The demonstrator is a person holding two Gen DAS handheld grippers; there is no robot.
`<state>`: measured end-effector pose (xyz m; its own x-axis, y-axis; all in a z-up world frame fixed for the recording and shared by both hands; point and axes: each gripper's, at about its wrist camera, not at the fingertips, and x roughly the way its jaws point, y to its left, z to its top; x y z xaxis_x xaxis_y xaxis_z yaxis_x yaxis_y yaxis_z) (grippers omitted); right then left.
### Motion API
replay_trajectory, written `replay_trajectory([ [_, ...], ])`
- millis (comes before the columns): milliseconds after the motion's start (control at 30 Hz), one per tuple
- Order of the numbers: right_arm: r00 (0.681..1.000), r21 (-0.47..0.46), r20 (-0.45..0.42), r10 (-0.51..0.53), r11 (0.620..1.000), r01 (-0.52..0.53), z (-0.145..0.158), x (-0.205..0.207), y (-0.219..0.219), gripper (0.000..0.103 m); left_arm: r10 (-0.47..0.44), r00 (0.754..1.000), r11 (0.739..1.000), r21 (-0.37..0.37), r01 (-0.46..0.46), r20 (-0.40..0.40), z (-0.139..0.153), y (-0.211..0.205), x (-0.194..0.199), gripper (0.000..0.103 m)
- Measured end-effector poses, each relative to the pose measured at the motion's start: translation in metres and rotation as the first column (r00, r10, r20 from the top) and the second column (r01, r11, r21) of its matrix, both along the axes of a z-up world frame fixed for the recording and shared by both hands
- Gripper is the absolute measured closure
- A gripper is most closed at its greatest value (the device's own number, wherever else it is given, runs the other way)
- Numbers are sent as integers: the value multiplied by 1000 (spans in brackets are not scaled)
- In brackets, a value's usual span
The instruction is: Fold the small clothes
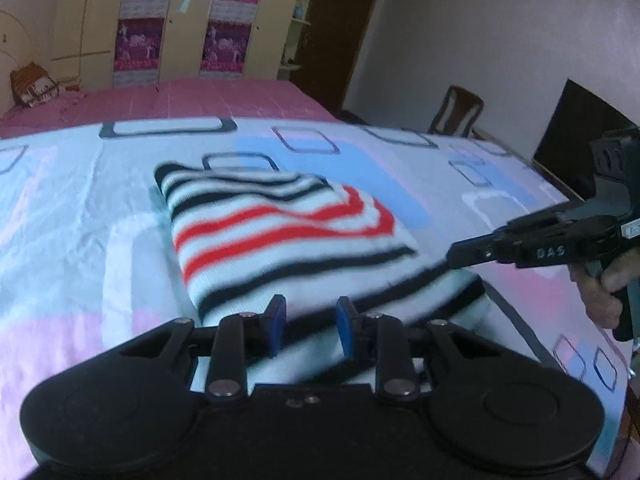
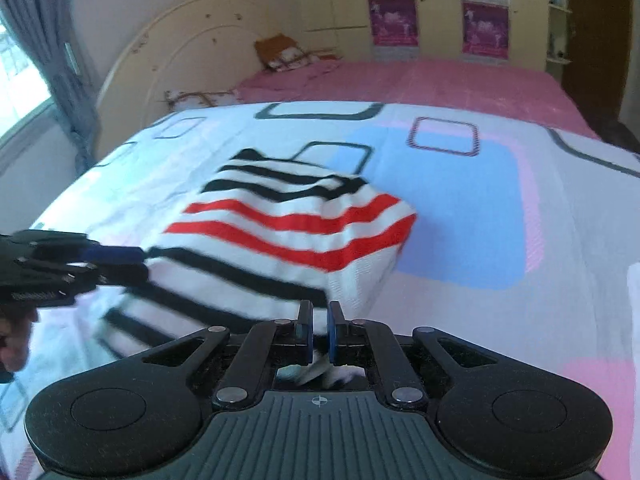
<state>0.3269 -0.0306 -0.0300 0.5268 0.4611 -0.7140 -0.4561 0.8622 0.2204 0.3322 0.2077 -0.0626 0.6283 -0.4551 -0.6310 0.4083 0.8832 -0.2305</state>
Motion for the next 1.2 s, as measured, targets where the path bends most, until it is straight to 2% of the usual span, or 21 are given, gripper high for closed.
replay_trajectory([
  [100, 1000, -65, -20, 17, 998, -18, -16, -12, 7, 97, 27, 999, 996, 80, -26, -21, -14, -7, -11, 75],
  [167, 998, -57, -60, -2, 998, -1, -30, -14, 5, 97, 45, 999, 993, 111, -44, -11, -24, -7, -17, 75],
  [300, 998, -22, -57, -31, 999, 29, -45, -23, 0, 97, 81, 997, 994, 70, -80, -13, -30, 2, -21, 75],
  [367, 998, 2, -51, -44, 999, 44, -47, -25, -5, 97, 84, 996, 993, 78, -84, -6, -31, 2, -23, 75],
  [467, 999, -10, -32, -35, 999, 35, -48, -27, -4, 97, 90, 996, 991, 103, -90, 6, -33, -1, -26, 75],
  [667, 998, -20, -37, -46, 999, 46, -41, -26, -3, 96, 141, 990, 987, 75, -140, -17, -30, 2, -27, 76],
  [767, 998, 15, 4, -69, 998, 69, -26, -37, -7, 96, 171, 985, 983, 75, -170, -4, -17, -5, -35, 78],
  [867, 998, 36, 4, -66, 997, 66, -23, -45, -7, 96, 182, 983, 982, 53, -181, -16, -10, -14, -43, 78],
  [1000, 997, 2, -38, -60, 998, 60, -37, -44, -4, 96, 202, 978, 976, 92, -197, -45, -23, -27, -47, 78],
  [1200, 997, 5, -32, -76, 997, 76, -44, -46, -4, 96, 221, 975, 971, 106, -216, -39, -28, -30, -48, 78],
])
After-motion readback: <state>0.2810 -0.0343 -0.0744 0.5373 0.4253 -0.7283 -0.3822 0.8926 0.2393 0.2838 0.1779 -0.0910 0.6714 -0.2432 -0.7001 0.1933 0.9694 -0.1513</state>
